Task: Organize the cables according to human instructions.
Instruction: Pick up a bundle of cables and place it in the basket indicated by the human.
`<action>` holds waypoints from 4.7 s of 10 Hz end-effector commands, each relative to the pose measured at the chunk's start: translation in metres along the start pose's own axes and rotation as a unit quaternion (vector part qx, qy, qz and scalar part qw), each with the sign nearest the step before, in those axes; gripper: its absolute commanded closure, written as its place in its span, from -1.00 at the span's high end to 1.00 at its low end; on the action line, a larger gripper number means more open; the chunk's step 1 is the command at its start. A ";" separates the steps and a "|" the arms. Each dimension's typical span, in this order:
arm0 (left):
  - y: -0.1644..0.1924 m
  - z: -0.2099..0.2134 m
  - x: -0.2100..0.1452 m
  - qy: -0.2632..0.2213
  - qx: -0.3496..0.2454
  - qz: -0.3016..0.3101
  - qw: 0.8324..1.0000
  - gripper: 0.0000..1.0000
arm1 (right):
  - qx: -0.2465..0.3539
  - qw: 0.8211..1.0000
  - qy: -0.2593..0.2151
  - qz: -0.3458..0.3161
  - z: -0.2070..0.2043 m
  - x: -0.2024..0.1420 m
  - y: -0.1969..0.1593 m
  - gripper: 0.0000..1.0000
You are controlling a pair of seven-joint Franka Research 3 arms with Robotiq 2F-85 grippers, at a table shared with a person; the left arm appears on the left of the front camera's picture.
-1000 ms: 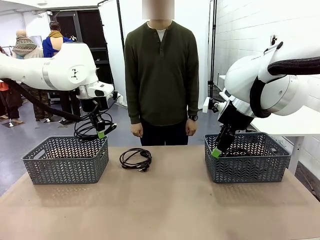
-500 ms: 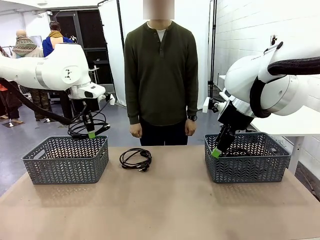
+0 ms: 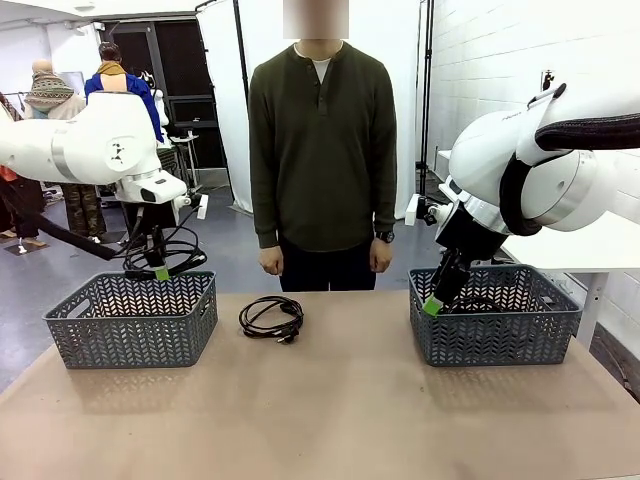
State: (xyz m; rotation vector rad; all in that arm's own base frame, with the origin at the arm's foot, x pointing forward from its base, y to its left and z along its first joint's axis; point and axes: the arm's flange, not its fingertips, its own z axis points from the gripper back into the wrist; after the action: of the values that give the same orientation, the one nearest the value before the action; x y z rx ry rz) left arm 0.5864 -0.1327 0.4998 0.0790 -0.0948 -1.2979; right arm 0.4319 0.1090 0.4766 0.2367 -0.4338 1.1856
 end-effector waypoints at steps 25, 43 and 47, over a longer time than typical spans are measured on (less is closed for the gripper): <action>0.001 -0.064 -0.063 -0.001 0.016 0.007 1.000 1.00 | -0.001 1.000 0.007 0.000 0.000 0.002 -0.004 1.00; 0.001 -0.065 -0.060 -0.002 0.016 0.015 1.000 1.00 | -0.001 1.000 0.007 0.000 0.000 0.002 -0.004 1.00; 0.029 -0.015 -0.038 -0.004 0.053 0.007 0.999 1.00 | -0.001 1.000 0.007 0.000 0.000 0.002 -0.004 1.00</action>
State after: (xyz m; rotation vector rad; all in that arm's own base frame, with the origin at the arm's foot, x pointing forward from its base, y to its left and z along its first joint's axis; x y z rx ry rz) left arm 0.5924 -0.0829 0.4719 0.1389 -0.1785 -1.2765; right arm 0.4319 0.1090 0.4766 0.2367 -0.4338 1.1856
